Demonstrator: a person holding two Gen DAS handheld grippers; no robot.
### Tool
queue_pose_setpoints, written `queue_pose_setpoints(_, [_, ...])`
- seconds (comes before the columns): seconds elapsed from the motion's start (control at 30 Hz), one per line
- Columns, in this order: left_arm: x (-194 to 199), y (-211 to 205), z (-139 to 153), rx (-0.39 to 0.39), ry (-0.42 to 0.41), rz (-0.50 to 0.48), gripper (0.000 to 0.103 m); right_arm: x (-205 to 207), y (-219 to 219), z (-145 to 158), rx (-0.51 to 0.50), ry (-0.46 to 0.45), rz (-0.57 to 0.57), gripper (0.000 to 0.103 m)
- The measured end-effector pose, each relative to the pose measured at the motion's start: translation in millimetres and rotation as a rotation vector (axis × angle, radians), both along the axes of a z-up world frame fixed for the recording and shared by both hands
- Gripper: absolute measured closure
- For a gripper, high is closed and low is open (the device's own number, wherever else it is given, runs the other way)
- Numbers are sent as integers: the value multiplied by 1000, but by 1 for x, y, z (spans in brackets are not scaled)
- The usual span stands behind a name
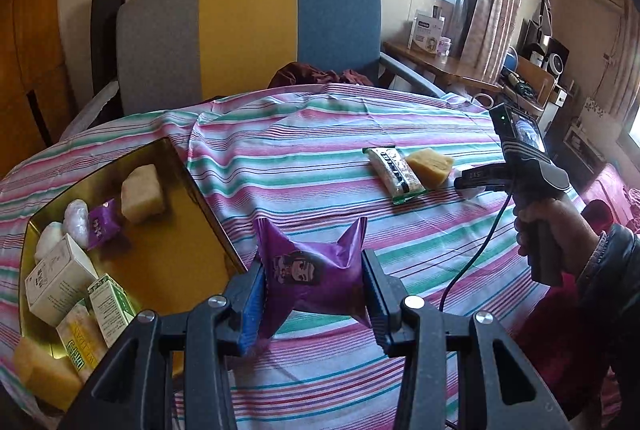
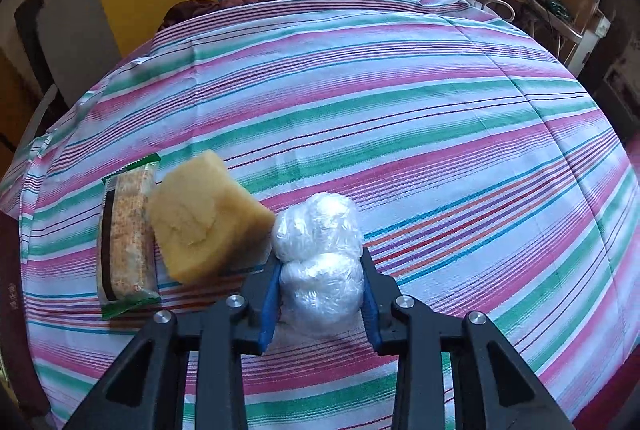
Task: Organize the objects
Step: 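Carry the purple candy into the gold tray and open the left tool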
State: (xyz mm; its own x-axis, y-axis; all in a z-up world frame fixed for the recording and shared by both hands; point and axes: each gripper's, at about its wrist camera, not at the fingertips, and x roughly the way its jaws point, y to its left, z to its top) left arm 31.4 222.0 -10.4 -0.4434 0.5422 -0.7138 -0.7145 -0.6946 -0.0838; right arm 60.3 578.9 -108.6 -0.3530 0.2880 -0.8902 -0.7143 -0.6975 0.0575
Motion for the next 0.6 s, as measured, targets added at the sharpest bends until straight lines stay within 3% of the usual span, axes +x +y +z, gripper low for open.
queue_pose_setpoints(0.6, [-3,-7,-3,-6,-20,15,58,-1,0,-1,-1,-15,12,67])
